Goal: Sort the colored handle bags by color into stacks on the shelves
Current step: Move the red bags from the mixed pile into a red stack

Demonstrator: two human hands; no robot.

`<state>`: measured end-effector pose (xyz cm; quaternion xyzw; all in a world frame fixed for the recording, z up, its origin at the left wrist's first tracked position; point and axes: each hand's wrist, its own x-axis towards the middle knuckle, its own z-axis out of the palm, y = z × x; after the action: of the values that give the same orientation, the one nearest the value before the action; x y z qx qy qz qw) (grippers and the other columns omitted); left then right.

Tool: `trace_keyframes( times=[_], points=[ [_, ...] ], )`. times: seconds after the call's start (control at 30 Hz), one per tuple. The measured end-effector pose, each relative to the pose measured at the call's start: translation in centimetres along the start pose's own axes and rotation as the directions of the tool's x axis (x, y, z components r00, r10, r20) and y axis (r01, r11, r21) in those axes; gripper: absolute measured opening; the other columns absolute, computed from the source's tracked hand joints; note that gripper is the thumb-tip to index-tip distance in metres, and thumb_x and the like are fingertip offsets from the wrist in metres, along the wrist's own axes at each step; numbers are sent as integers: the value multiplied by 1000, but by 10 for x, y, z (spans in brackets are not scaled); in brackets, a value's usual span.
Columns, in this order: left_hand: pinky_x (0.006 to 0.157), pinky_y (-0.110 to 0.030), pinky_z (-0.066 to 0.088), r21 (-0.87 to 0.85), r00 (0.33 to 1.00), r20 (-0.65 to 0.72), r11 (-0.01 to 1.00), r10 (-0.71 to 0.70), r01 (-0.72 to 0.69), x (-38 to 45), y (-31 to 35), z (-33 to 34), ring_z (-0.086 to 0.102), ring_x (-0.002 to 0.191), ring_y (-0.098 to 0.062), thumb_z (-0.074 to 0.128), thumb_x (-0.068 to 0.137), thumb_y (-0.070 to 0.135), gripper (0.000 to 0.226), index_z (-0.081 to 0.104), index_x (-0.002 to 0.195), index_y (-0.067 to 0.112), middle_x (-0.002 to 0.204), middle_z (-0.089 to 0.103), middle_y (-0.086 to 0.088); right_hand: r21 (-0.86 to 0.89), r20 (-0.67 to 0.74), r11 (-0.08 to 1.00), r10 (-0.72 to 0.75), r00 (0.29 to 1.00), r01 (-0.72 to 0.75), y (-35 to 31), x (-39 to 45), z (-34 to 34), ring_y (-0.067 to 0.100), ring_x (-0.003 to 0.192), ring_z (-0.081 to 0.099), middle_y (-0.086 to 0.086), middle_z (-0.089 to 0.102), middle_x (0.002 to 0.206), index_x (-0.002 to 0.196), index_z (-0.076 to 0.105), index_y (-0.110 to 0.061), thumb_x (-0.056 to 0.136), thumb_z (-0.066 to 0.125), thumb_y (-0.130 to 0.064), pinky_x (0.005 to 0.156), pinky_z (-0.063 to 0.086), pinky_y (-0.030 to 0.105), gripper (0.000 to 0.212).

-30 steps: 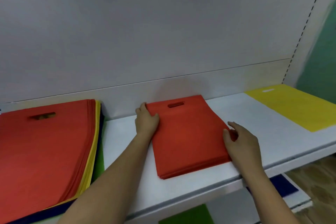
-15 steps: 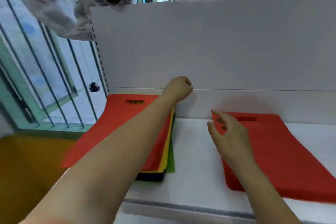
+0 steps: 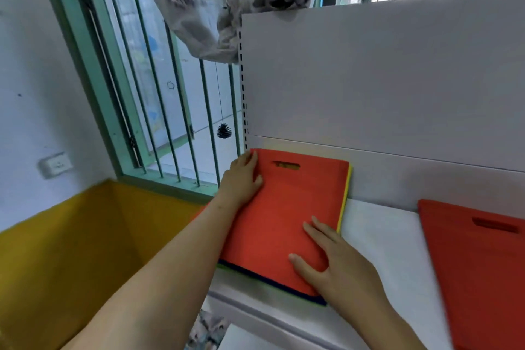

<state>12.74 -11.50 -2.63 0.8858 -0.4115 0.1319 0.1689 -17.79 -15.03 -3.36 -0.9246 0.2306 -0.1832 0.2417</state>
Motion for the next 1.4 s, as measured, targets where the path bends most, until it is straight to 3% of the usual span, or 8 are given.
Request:
trace_keyframes(
  times=[0.17, 0.27, 0.37, 0.5, 0.6, 0.73, 1.13, 1.4],
  points=[
    [104, -45, 36, 137, 996, -89, 990, -17, 29, 1, 9, -2, 33, 136, -30, 54, 92, 38, 57, 44, 143, 15, 149, 38, -10, -21, 13, 1000, -1, 1000, 1, 1, 7, -6, -11, 135, 29, -40, 17, 147, 139, 35, -55, 84, 45, -72, 99, 37, 17, 59],
    [91, -37, 35, 252, 989, -147, 967, 6, 32, -1, 20, -7, 53, 108, -28, 55, 90, 26, 21, 64, 102, 12, 116, 61, -10, -44, 9, 999, -20, 1000, 20, 0, 12, -8, -8, 134, 33, -35, 28, 147, 135, 45, -52, 90, 47, -64, 99, 38, 19, 46],
    [87, -34, 32, 345, 997, -79, 938, 5, 22, -6, 35, -22, 60, 87, -28, 52, 83, 7, 16, 45, 71, 16, 96, 67, -8, -130, -12, 990, -60, 998, 58, -6, 15, -14, -4, 130, 40, -29, 40, 144, 128, 56, -47, 96, 46, -53, 97, 37, 18, 34],
    [80, -35, 35, 276, 991, -62, 956, 118, -97, 3, 46, -41, 59, 92, -29, 56, 82, 18, 13, 55, 95, 13, 102, 62, -6, -179, -170, 984, -46, 984, 15, 6, 13, -26, 10, 115, 46, -16, 52, 133, 107, 71, -41, 94, 53, -46, 84, 41, 24, 23],
    [67, -33, 35, 114, 978, -92, 978, 186, -175, 5, 63, -60, 56, 83, -29, 58, 81, 26, 18, 48, 91, 15, 92, 60, -6, -63, -341, 997, 26, 940, -51, 28, 5, -42, 23, 112, 51, -2, 60, 127, 104, 74, -36, 90, 63, -36, 90, 41, 29, 18],
    [59, -33, 33, -63, 966, -104, 967, 238, -245, 15, 101, -71, 54, 75, -26, 60, 78, 27, 19, 44, 77, 18, 78, 57, -2, 189, -381, 978, 154, 912, -86, 57, -17, -77, 11, 102, 61, -5, 71, 113, 110, 74, -28, 91, 65, -25, 77, 33, 7, 21],
    [80, -42, 45, -179, 822, -62, 804, 566, -567, 25, 292, 18, 48, 102, -31, 55, 82, 4, 25, 56, 106, 11, 107, 53, -12, 204, -635, 843, 501, 588, -498, 163, -129, -151, 21, 111, 61, 0, 67, 120, 120, 67, -23, 90, 58, -9, 97, 40, 26, 34],
    [86, -41, 48, -305, 771, -37, 728, 635, -614, 15, 364, 73, 49, 105, -29, 53, 76, -4, 37, 63, 109, 11, 106, 49, -8, 94, -639, 733, 563, 524, -674, 217, -165, -160, 22, 105, 54, 4, 59, 114, 125, 62, -18, 94, 49, -14, 90, 46, 35, 34]
  ],
)
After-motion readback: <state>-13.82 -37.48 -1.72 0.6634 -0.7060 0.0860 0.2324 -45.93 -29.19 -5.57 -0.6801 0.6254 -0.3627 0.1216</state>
